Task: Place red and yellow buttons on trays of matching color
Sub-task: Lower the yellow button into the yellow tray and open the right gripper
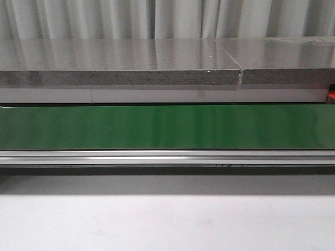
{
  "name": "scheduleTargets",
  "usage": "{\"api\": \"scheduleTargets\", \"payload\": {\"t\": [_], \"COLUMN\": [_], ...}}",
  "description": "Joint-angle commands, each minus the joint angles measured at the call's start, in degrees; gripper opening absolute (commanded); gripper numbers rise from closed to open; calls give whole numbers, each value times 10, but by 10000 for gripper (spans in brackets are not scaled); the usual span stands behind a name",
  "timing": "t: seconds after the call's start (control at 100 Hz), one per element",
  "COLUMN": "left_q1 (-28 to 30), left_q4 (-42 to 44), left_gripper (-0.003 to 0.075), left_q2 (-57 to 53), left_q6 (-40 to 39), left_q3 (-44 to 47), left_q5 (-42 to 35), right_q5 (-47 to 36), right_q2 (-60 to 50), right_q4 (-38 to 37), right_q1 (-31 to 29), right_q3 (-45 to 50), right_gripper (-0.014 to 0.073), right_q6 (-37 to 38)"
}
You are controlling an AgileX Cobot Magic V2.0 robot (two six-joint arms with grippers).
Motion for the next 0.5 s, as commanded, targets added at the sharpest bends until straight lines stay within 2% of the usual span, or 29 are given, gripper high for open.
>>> {"api": "scheduleTargets", "payload": {"t": [0.0,0.29,0.39,0.49], "left_q1": [-3,-3,-3,-3], "left_q4": [-6,-6,-6,-6], "left_gripper": [-19,-19,-19,-19], "left_q2": [3,3,3,3], "left_q6": [2,2,2,2], "left_q3": [-14,-14,-14,-14], "left_q5": [-42,-42,-42,-42], "right_q5": [-32,-29,-27,-19], "right_q2": [-2,19,19,19], "right_q4": [7,7,7,7], "right_q1": [-2,-2,-2,-2], "right_q3": [-14,-14,-14,-17], "right_gripper": [199,206,281,431], "right_q6": [0,0,0,0]}}
